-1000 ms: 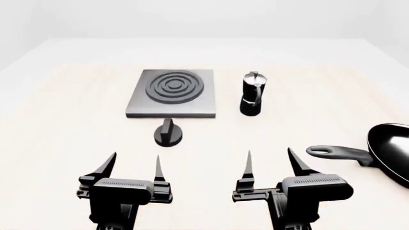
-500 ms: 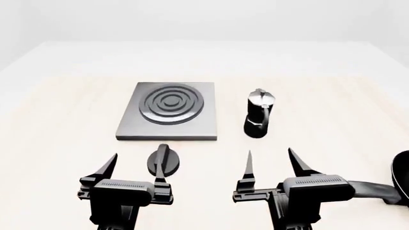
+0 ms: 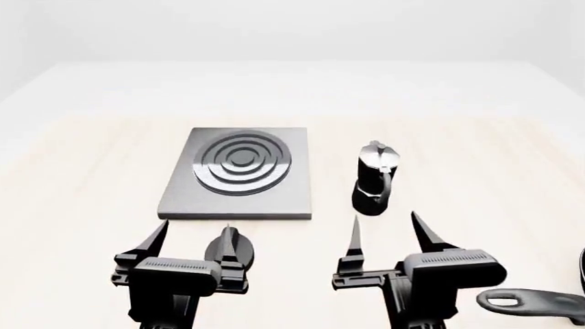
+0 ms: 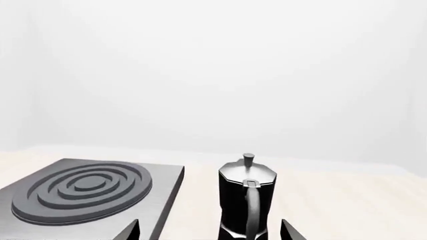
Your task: Put the frying pan on the stove.
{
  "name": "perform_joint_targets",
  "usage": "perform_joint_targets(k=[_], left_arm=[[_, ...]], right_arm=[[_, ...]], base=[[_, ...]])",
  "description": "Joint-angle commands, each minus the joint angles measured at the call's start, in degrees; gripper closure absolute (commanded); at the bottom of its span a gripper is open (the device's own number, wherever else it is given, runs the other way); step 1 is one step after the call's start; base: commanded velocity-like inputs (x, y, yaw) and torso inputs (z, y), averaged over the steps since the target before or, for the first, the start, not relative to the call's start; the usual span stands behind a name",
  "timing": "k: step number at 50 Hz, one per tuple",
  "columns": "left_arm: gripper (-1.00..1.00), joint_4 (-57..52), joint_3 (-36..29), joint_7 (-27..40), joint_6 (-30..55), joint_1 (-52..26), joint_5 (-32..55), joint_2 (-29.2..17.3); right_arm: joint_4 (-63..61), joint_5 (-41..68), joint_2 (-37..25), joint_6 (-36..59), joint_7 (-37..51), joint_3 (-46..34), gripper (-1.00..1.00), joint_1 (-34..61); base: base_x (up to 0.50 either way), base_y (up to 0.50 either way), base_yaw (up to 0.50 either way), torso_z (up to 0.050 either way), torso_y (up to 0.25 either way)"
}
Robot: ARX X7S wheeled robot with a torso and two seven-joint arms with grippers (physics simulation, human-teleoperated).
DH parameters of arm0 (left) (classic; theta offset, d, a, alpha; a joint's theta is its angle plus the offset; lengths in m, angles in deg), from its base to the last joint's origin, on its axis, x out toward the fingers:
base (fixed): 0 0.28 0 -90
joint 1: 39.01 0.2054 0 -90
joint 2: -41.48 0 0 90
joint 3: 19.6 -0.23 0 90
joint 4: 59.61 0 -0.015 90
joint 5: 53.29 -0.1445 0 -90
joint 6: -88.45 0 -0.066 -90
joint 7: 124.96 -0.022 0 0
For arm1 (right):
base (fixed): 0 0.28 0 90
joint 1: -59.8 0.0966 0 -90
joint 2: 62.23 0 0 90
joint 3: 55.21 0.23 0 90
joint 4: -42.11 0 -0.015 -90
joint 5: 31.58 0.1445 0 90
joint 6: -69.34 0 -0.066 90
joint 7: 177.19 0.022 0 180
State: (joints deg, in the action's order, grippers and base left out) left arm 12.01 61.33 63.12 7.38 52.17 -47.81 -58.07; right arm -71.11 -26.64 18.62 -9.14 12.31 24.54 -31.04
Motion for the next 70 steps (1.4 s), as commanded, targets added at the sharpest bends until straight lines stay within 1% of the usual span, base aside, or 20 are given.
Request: perform_joint_targets(k=[1, 5, 10, 11, 15, 22, 23, 25, 26, 29, 31, 38, 39, 48, 52, 53, 54, 55, 60, 70], left_arm=[[-1.0, -0.1, -0.3, 0.3, 0.2, -0.1, 0.5, -0.6], [-1.0, 0.0, -0.5, 0.3, 0.2, -0.4, 0.8, -0.7], [-1.0, 0.4, -0.5, 0.4, -0.1, -0.4, 1.1, -0.8], [-1.0, 0.4, -0.5, 0.4, -0.1, -0.3, 1.2, -0.9], [-1.0, 0.2, -0.5, 0.5, -0.3, -0.1, 1.5, -1.0], [-1.0, 0.2, -0.7, 0.8, -0.6, 0.3, 2.0, -1.1], [-1.0, 0.3, -0.5, 0.9, -0.7, 0.3, 2.1, -1.1], [-1.0, 0.3, -0.5, 1.0, -0.8, 0.3, 2.2, -1.2], [-1.0, 0.2, -0.5, 1.1, -0.8, 0.3, 2.3, -1.2], [-1.0, 0.3, -0.8, 1.1, -0.9, 0.3, 2.2, -1.2], [-1.0, 0.6, -1.0, 1.1, -1.1, 0.3, 2.2, -1.2], [-1.0, 0.5, -1.2, 1.6, -1.1, 0.2, 2.4, -1.4], [-1.0, 0.6, -1.3, 1.7, -1.1, 0.2, 2.4, -1.5], [-1.0, 0.7, -1.6, 2.1, -1.3, 0.1, 2.7, -1.8], [-1.0, 0.3, -1.3, 2.4, -0.8, 0.0, 3.1, -2.2], [-1.0, 0.3, -1.3, 2.4, -0.8, 0.0, 3.1, -2.3], [-1.0, 0.3, -1.3, 2.4, -0.8, 0.1, 3.2, -2.3], [-1.0, 0.8, -1.1, 2.4, -1.5, 0.3, 3.7, -2.2], [-1.0, 0.6, -1.3, 2.7, -1.7, 0.4, 3.8, -2.5], [-1.0, 0.0, -1.6, 3.1, -1.2, 0.2, 4.0, -3.1]], right_arm=[[-0.4, -0.3, -0.4, 1.5, 0.9, -0.8, -1.0, 0.9], [-2.3, -1.3, -0.1, 4.9, 2.5, -1.0, -1.0, 1.9], [-7.8, 0.0, 1.6, 12.2, 5.5, 0.9, -1.0, 3.0], [-9.0, -1.4, 1.6, 13.8, 6.7, 0.4, -1.0, 3.3], [-11.5, -1.7, 2.9, 16.6, 9.4, 1.3, -1.0, 4.2], [-13.0, -2.0, 4.2, 18.2, 12.6, 2.1, -1.0, 5.2], [-13.4, -2.7, 4.7, 18.3, 14.1, 2.5, -1.0, 5.2], [-13.6, -2.5, 4.7, 18.1, 14.5, 2.8, -1.0, 5.3], [-13.0, -4.0, 4.8, 15.4, 15.9, 2.7, -1.0, 5.1], [-12.8, -5.7, 5.7, 16.0, 19.2, 3.1, -1.0, 5.5], [-12.7, -4.5, 6.1, 15.2, 19.7, 3.9, -1.0, 5.3], [-13.6, -6.1, 7.0, 19.6, 25.6, 4.4, -1.0, 6.9], [-13.7, -7.0, 7.6, 20.9, 27.6, 4.7, -1.0, 7.2], [-15.6, -6.3, 7.3, 25.1, 31.8, 3.6, -1.0, 8.4], [-14.9, -8.2, 8.3, 28.0, 38.0, 3.6, -1.0, 10.1], [-14.6, -7.0, 8.1, 26.2, 38.0, 3.9, -1.0, 9.9], [-14.5, -7.7, 8.2, 26.3, 39.9, 3.9, -1.0, 10.1], [-15.5, -5.7, 9.0, 28.1, 47.7, 6.1, -1.0, 10.9], [-15.3, -4.3, 7.6, 28.1, 49.9, 4.8, -1.0, 11.1], [-16.3, -3.5, 7.0, 29.9, 53.7, 4.9, -1.0, 11.8]], base=[[0.34, 0.0, 0.0, 0.0, 0.0], [0.21, 0.0, 0.0, 0.0, 0.0], [0.0, 0.0, 0.0, 0.0, 0.0], [0.0, 0.0, 0.0, 0.0, 0.0], [0.0, 0.0, 0.0, 0.0, 0.0], [0.0, 0.0, 0.0, 0.0, 0.0], [0.0, 0.0, 0.0, 0.0, 0.0], [0.0, 0.0, 0.0, 0.0, 0.0], [0.0, 0.0, 0.0, 0.0, 0.0], [0.0, 0.0, 0.0, 0.0, 0.0], [0.0, 0.0, 0.0, 0.0, 0.0], [0.0, 0.0, 0.0, 0.0, 0.0], [0.0, 0.0, 0.0, 0.0, 0.0], [0.0, 0.0, 0.0, 0.0, 0.0], [0.0, 0.0, 0.0, 0.0, 0.0], [0.0, 0.0, 0.0, 0.0, 0.0], [0.0, 0.0, 0.0, 0.0, 0.0], [0.0, 0.0, 0.0, 0.0, 0.0], [0.0, 0.0, 0.0, 0.0, 0.0], [0.0, 0.0, 0.0, 0.0, 0.0]])
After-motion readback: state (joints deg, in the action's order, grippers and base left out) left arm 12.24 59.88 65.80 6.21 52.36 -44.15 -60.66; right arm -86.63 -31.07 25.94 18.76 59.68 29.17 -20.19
